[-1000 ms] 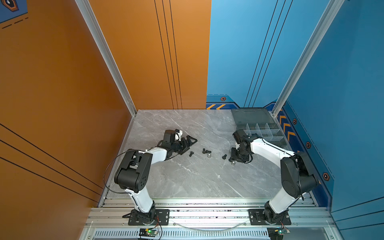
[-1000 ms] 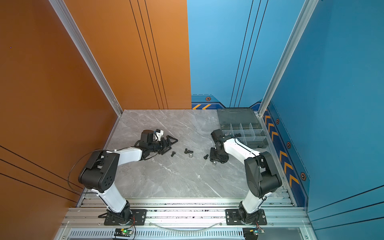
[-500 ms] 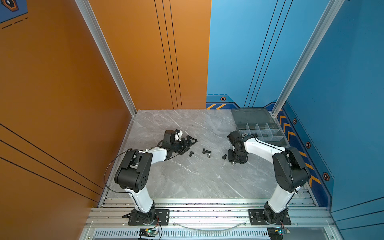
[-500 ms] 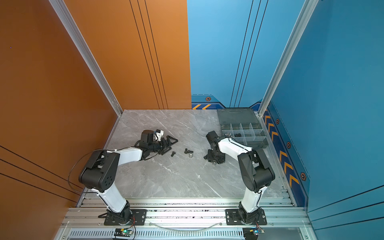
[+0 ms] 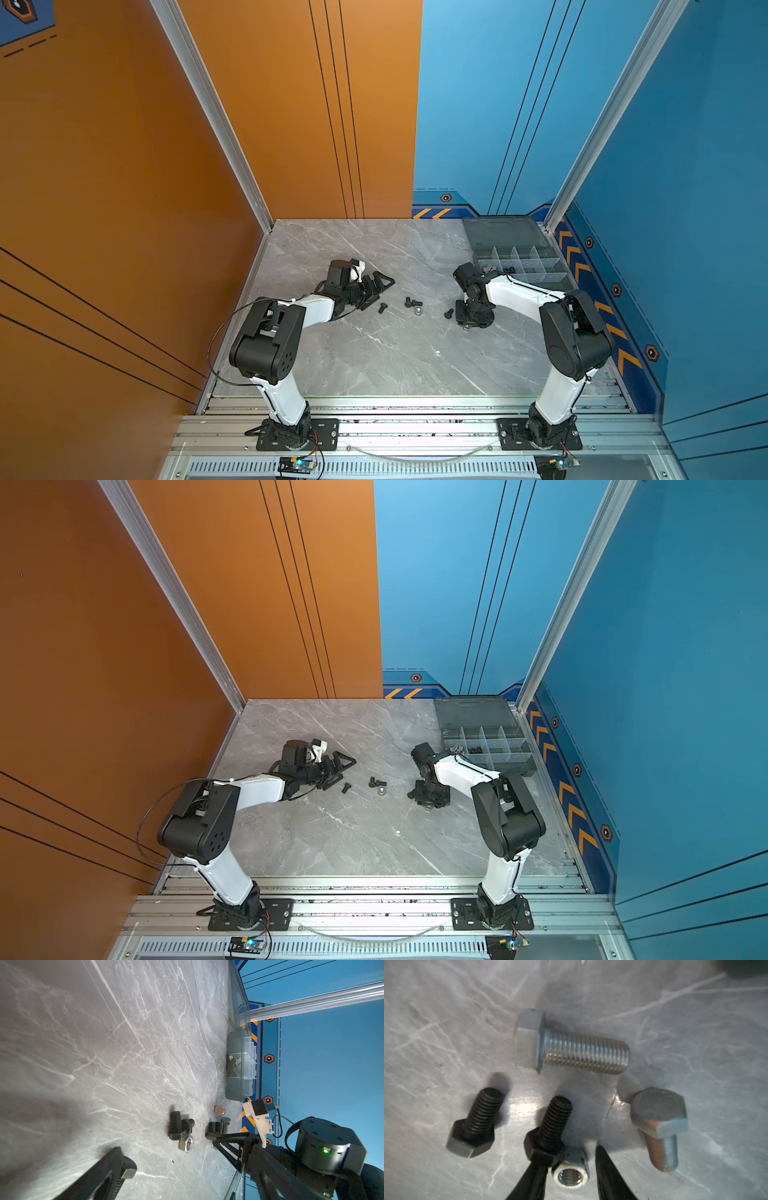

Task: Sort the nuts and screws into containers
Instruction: 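Lower the right gripper around a silver hex nut beside black bolts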

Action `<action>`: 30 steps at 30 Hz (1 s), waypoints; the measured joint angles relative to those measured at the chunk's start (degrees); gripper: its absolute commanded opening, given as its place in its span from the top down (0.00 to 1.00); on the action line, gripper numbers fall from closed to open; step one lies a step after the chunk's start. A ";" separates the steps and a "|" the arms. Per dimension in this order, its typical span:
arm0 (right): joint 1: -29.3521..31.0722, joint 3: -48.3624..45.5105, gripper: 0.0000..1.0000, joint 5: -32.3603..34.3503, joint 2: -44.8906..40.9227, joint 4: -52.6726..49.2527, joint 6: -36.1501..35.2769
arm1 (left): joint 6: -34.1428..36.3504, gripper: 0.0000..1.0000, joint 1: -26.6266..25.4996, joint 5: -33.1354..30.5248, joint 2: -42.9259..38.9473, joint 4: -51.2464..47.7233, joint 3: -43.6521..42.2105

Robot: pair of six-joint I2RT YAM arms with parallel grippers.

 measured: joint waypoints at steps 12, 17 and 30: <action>0.31 0.00 0.82 0.13 0.00 0.02 -0.59 | 0.02 0.02 -0.02 0.00 0.00 0.02 0.02; 0.33 0.00 0.87 0.15 0.00 0.04 -0.66 | 0.02 0.02 0.00 0.00 0.00 0.00 0.00; 0.33 -0.07 0.65 0.07 0.00 -0.09 -0.92 | 0.02 0.02 0.00 0.00 0.00 0.02 0.02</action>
